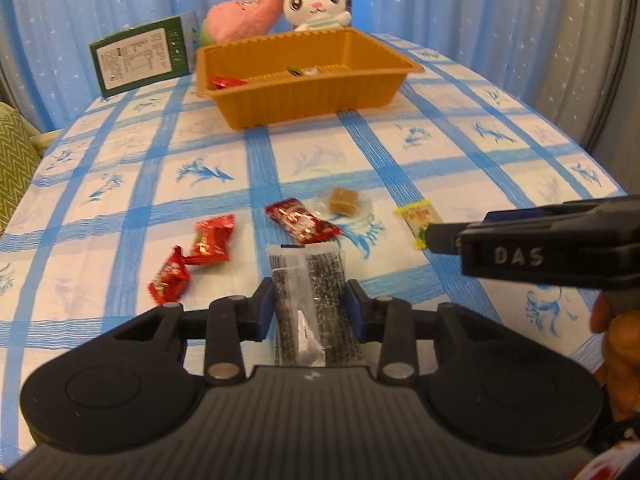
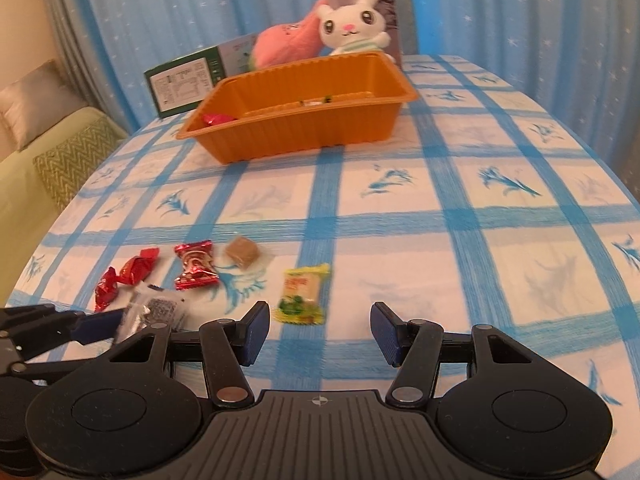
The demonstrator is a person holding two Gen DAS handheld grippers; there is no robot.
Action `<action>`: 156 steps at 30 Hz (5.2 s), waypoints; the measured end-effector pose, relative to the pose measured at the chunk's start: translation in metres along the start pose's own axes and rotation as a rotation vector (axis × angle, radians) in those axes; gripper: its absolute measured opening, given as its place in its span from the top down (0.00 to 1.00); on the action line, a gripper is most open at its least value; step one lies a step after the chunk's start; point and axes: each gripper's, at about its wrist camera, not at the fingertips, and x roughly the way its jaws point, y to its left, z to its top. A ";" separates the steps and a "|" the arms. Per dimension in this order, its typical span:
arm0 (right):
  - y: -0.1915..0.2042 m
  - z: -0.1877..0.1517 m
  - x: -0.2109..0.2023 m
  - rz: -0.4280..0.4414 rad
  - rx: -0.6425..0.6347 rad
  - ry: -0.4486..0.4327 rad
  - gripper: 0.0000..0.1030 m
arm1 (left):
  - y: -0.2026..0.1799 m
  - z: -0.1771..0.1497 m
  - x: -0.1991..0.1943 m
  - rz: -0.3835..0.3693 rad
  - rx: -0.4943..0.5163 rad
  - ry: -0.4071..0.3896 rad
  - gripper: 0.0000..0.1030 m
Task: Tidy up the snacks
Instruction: 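Grasp the clear packet of dark seeds with the left gripper, then grasp the small yellow-and-green packet with the right gripper, then carry the seed packet in the left gripper while the right carries the yellow packet over the tray, then lower both packets into the orange tray and open both grippers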
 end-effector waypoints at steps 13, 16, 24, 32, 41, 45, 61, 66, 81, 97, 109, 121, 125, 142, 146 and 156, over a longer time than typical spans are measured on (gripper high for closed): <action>0.028 0.003 0.031 -0.092 -0.156 -0.005 0.75 | 0.022 0.004 -0.005 0.032 -0.060 0.001 0.67; 0.030 0.001 0.029 -0.113 -0.166 -0.013 0.79 | 0.022 0.004 -0.005 0.029 -0.062 0.003 0.67; 0.026 0.001 0.007 -0.085 -0.107 -0.031 0.79 | 0.020 0.008 -0.011 0.013 -0.090 0.010 0.67; 0.024 0.004 -0.018 -0.076 -0.083 -0.048 0.79 | 0.015 0.014 -0.022 0.003 -0.096 0.011 0.67; 0.011 0.008 -0.038 -0.103 -0.036 -0.060 0.79 | 0.011 0.021 -0.034 0.004 -0.081 0.008 0.67; 0.006 0.012 -0.045 -0.109 -0.018 -0.061 0.79 | 0.010 0.027 -0.038 0.002 -0.075 0.001 0.67; -0.011 0.047 -0.061 -0.141 -0.007 -0.097 0.79 | 0.003 0.066 -0.036 -0.014 -0.037 -0.035 0.67; -0.015 0.062 -0.058 -0.145 -0.011 -0.104 0.79 | 0.002 0.081 -0.030 -0.020 -0.031 -0.048 0.67; -0.017 0.116 -0.035 -0.110 -0.025 -0.119 0.79 | 0.019 0.131 -0.009 -0.019 -0.049 -0.078 0.67; -0.021 0.184 0.011 -0.066 -0.035 -0.098 0.79 | 0.041 0.187 0.032 -0.031 -0.079 -0.090 0.67; -0.020 0.232 0.048 -0.044 -0.043 -0.075 0.79 | 0.067 0.224 0.065 -0.005 -0.088 -0.088 0.67; -0.017 0.248 0.075 -0.033 -0.055 -0.049 0.79 | 0.076 0.246 0.088 -0.002 -0.082 -0.075 0.67; -0.019 0.250 0.080 -0.033 -0.046 -0.041 0.79 | 0.076 0.249 0.096 -0.005 -0.081 -0.068 0.67; -0.025 0.251 0.089 -0.037 -0.036 -0.027 0.79 | 0.086 0.252 0.117 -0.011 -0.100 -0.050 0.66; -0.025 0.252 0.089 -0.037 -0.027 -0.026 0.79 | 0.088 0.248 0.112 -0.011 -0.099 -0.054 0.66; -0.020 0.253 0.084 -0.033 -0.034 -0.031 0.79 | 0.087 0.239 0.105 -0.011 -0.105 -0.043 0.66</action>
